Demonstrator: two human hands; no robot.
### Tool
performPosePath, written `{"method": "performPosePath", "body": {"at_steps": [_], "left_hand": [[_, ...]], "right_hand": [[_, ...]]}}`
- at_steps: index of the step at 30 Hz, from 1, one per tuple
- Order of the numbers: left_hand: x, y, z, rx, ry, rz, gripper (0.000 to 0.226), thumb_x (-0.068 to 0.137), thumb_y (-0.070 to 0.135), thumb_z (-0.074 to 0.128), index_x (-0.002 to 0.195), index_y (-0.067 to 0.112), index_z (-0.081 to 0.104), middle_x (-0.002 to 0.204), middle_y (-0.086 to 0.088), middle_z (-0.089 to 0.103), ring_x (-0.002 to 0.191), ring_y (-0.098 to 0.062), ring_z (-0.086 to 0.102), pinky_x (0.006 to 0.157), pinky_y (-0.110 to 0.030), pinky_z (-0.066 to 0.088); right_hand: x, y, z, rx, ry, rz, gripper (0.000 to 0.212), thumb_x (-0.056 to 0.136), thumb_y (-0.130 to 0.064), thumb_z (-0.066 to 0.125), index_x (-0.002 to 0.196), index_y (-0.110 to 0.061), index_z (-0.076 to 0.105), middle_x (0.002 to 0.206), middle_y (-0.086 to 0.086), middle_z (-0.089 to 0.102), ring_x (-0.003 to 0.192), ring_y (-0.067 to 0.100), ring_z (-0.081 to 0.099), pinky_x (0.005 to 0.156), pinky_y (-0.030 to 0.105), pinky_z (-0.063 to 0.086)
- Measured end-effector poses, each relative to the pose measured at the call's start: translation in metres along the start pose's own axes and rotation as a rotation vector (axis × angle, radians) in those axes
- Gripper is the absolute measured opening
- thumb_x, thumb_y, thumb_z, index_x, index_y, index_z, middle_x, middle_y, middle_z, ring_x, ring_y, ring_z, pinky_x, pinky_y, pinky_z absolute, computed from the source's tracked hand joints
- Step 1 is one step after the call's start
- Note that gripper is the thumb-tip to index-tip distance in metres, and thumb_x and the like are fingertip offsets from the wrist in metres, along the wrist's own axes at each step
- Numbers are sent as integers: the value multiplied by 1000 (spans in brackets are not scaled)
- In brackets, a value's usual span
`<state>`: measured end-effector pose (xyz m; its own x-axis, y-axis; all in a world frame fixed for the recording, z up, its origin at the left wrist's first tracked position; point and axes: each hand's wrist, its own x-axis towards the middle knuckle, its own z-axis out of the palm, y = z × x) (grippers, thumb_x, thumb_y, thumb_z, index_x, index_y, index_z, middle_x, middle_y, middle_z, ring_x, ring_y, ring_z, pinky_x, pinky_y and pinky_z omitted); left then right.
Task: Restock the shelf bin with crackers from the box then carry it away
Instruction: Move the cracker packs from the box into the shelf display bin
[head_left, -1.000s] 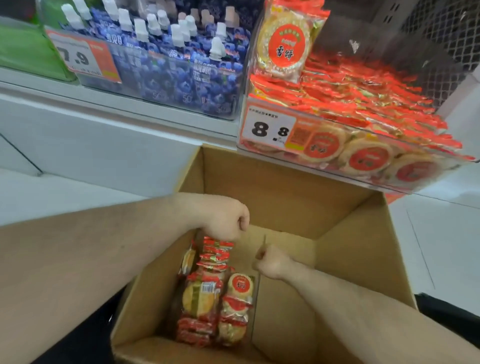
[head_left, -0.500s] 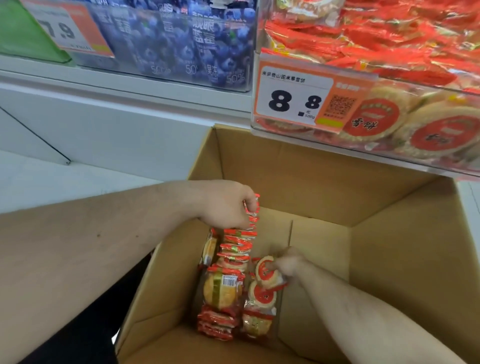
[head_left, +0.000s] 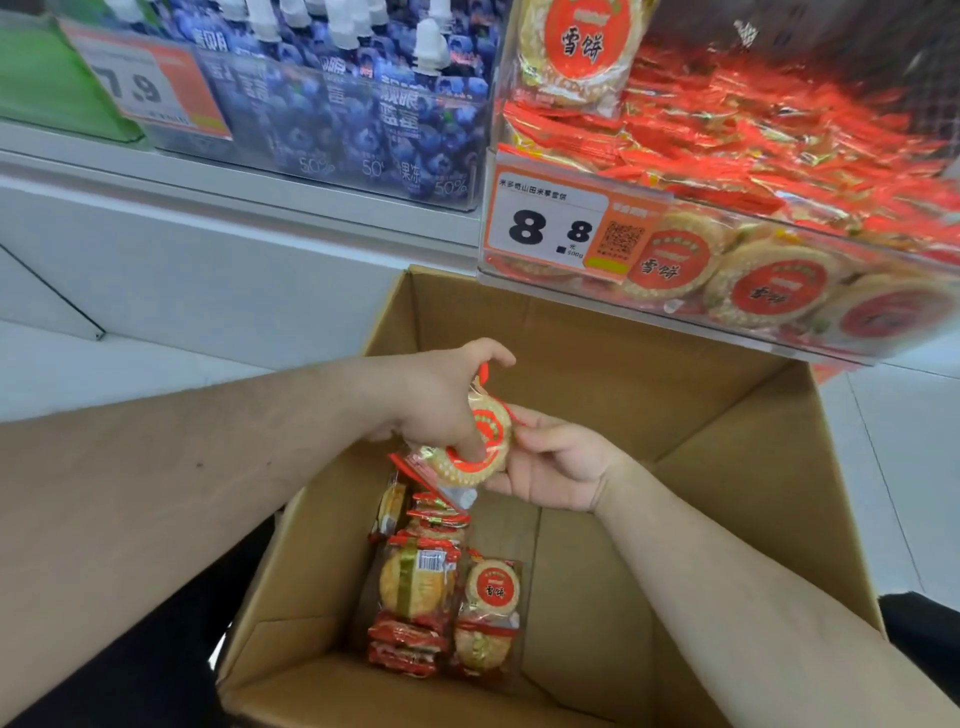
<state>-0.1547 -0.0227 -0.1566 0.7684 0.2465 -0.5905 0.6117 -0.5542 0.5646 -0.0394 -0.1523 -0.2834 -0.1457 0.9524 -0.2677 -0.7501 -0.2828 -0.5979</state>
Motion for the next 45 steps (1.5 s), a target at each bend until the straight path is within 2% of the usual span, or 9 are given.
{"method": "performPosePath", "body": {"at_steps": [3,6,8,16,22,28,32,38,45], "left_hand": [[0,-5,-3,73,65,-28,93,71,13,82,142,37,27,120,5,47,93,-20,59,74,-36,56],[4,-13,-3,123,65,-64,90,71,15,82,140,31,27,120,1,52,94,-24,64,79,-45,55],[8,-16,-5,120,65,-78,88,72,15,83,139,29,27,119,0,51,93,-22,63,78,-44,57],[20,-25,-9,70,86,-101,83,75,17,82,138,31,29,109,3,50,85,-15,58,63,-29,51],[22,-26,-16,-114,37,-107,60,85,10,67,131,32,36,108,-9,55,78,-21,55,64,-35,44],[13,-22,-26,-422,30,-102,26,90,10,58,108,29,55,111,-20,65,83,-28,60,59,-34,37],[2,-8,-27,-615,49,-51,20,95,7,54,111,19,57,101,-13,70,89,-25,70,74,-37,56],[-17,14,-22,-743,47,45,20,98,11,50,117,14,57,104,-17,72,99,-31,69,92,-56,52],[-48,47,-22,-964,-58,233,42,99,53,37,123,28,60,112,-1,73,102,-24,69,86,-48,54]], "right_hand": [[-8,21,-32,71,308,74,54,60,-29,84,107,-11,66,102,14,68,92,28,65,76,35,53],[-5,71,-64,-246,884,361,25,82,-28,66,101,-13,63,89,6,65,78,21,60,75,32,46],[1,106,-75,-441,1027,584,15,91,-25,58,95,-12,64,84,4,63,70,17,56,73,30,45],[25,145,-73,-829,1012,742,67,81,-26,78,139,-15,47,141,1,53,127,14,51,99,18,41],[0,110,-80,-928,959,741,51,74,-27,83,116,-4,65,107,5,70,93,16,67,75,21,54],[-46,9,-24,-779,810,395,18,81,-8,76,95,-12,65,82,0,72,66,7,66,51,16,46],[-82,-44,26,-691,716,199,17,80,-11,75,95,-16,68,91,7,72,82,20,59,60,26,35],[-110,-82,89,-546,574,-54,75,48,-35,94,113,-8,65,105,15,70,96,28,62,84,38,40],[-98,-92,151,-704,782,-300,34,66,-10,79,96,-5,64,83,8,74,75,18,71,74,33,57]]}}
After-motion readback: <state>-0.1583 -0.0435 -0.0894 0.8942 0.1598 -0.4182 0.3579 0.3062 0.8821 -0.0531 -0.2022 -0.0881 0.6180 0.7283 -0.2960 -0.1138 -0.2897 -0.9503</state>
